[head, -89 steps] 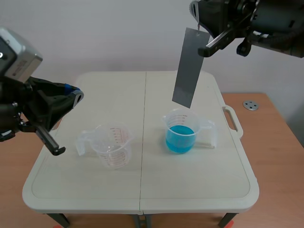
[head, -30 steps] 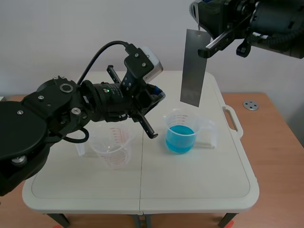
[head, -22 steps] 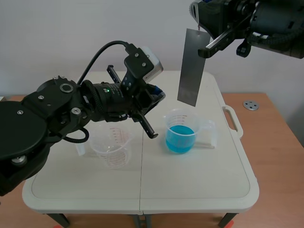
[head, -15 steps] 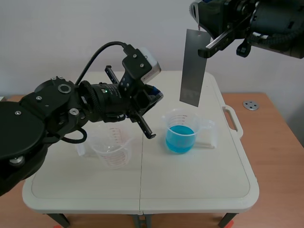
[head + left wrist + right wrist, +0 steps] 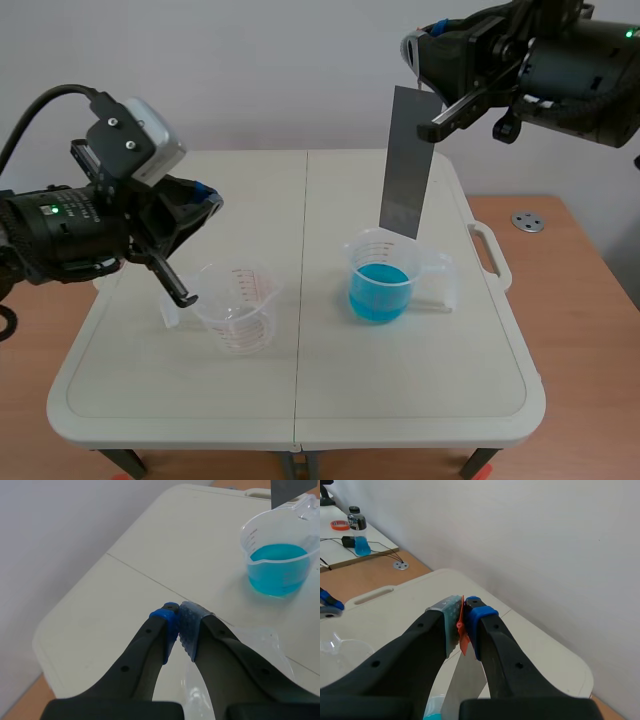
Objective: Hold the metal plate by the orange handle, dip it into the blue solution, take it out and point at it, then put the plate back in the beaker on the left.
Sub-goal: 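Lower the plate into the blue solution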
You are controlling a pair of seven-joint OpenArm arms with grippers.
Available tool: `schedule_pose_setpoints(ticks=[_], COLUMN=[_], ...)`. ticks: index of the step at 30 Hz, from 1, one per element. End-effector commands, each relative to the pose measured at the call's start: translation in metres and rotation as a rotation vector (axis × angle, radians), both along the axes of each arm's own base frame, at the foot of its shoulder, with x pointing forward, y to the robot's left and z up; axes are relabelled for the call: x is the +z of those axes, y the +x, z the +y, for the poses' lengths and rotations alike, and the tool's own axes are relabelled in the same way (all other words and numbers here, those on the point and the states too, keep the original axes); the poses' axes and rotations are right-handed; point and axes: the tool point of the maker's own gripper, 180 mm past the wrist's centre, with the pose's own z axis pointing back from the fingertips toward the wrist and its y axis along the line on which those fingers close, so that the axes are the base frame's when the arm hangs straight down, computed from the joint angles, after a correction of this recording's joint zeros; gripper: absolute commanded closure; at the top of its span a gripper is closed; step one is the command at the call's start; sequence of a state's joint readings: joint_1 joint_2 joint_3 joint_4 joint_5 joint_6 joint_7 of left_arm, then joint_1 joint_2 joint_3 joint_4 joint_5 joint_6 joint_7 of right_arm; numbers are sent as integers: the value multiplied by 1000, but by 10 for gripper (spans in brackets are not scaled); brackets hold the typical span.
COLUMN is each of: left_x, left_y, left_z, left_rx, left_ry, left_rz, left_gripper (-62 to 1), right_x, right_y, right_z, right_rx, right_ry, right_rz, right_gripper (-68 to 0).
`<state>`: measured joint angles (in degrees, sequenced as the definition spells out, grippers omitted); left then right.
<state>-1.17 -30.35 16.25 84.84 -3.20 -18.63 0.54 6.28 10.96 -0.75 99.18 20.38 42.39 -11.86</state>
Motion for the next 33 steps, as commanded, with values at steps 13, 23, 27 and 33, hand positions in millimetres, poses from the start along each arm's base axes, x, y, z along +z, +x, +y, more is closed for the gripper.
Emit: schedule_pose_setpoints(ticks=[13,23,27,33], left_x=[13,4,-3,-14], left_y=[-51,-104,-125,-147], left_z=[81,110,116,124], left_rx=[205,270,282,295], left_ry=[-11,-20,-27,-5], left_rz=[-53,21,68,132], left_gripper=[-28,-28,-28,-28], right_x=[-18,-49,-64,-85], right_y=[6,10,9,10], right_z=[3,5,6,5], right_rx=[20,27,35,40], right_ry=[6,-5,-14,-15], right_rz=[-3,34,53,74], right_gripper=[-13,-13,-13,-13])
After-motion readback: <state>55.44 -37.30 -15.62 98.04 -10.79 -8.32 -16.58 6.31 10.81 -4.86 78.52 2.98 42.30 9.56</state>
